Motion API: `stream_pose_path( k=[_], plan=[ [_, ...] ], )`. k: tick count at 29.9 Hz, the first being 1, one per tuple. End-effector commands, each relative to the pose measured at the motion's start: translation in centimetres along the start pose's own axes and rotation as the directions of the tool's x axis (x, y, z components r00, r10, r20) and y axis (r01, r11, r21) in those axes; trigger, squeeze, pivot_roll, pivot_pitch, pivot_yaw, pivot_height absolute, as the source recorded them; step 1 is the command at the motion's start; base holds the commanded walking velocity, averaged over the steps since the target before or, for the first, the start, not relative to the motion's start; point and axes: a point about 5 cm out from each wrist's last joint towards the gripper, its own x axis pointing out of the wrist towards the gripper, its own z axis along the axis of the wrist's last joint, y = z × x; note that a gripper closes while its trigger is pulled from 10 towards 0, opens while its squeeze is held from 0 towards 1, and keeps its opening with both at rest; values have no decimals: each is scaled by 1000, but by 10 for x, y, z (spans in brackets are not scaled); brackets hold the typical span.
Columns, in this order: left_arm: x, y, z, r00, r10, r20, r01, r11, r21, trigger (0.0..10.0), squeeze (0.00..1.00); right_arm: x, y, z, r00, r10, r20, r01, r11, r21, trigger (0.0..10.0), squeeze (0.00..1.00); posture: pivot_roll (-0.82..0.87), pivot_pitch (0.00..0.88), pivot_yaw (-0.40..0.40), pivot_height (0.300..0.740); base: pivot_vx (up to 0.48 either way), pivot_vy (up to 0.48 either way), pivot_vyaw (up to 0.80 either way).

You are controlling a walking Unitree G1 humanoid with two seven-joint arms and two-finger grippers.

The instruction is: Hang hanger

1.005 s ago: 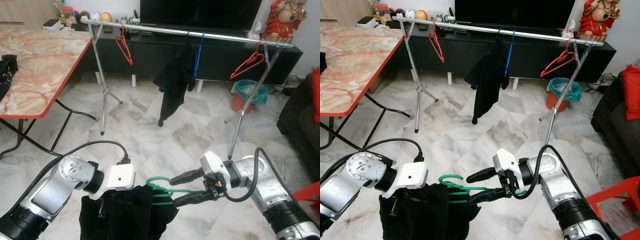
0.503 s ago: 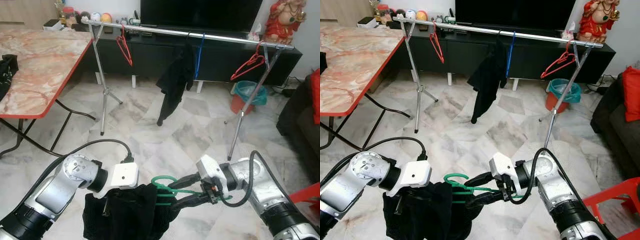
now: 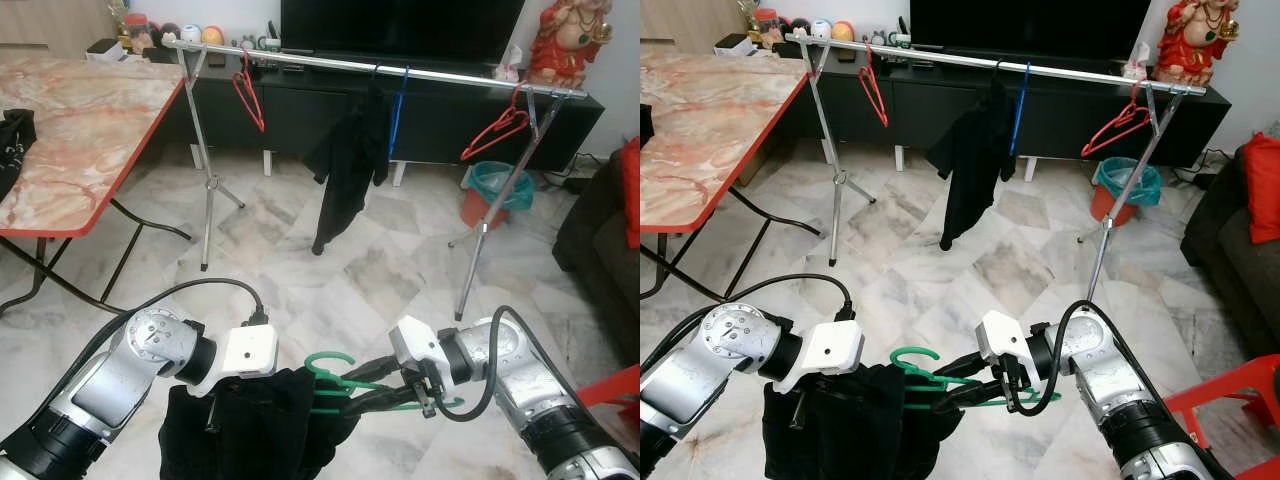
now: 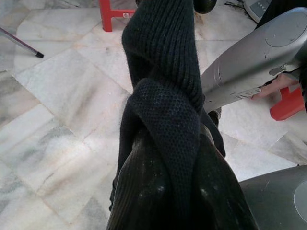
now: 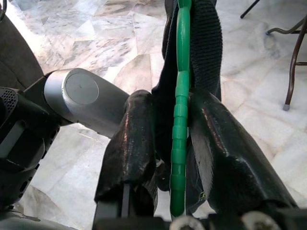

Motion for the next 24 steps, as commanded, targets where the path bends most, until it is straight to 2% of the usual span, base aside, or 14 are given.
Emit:
stream_pose_path(
  k=[1, 14, 24],
  plan=[
    [-7, 8, 11, 999, 30, 19, -31, 999, 37, 10000, 0, -2, 2, -5, 999, 7, -35, -6, 1000, 11, 0, 0, 45, 0, -87, 740, 0, 0, 0],
    [-11, 9, 14, 998, 38, 42, -40, 999, 34, 10000, 0, 0, -1, -5, 999, -7, -47, 7, 1000, 1, 0, 0, 46, 0, -80, 740, 0, 0, 0],
    [-15, 16, 24, 989, 80, 120, -83, 996, 24, 10000, 0, -1, -5, -4, 998, -35, -54, 35, 999, -11, 0, 0, 36, 0, -70, 740, 0, 0, 0]
  ],
)
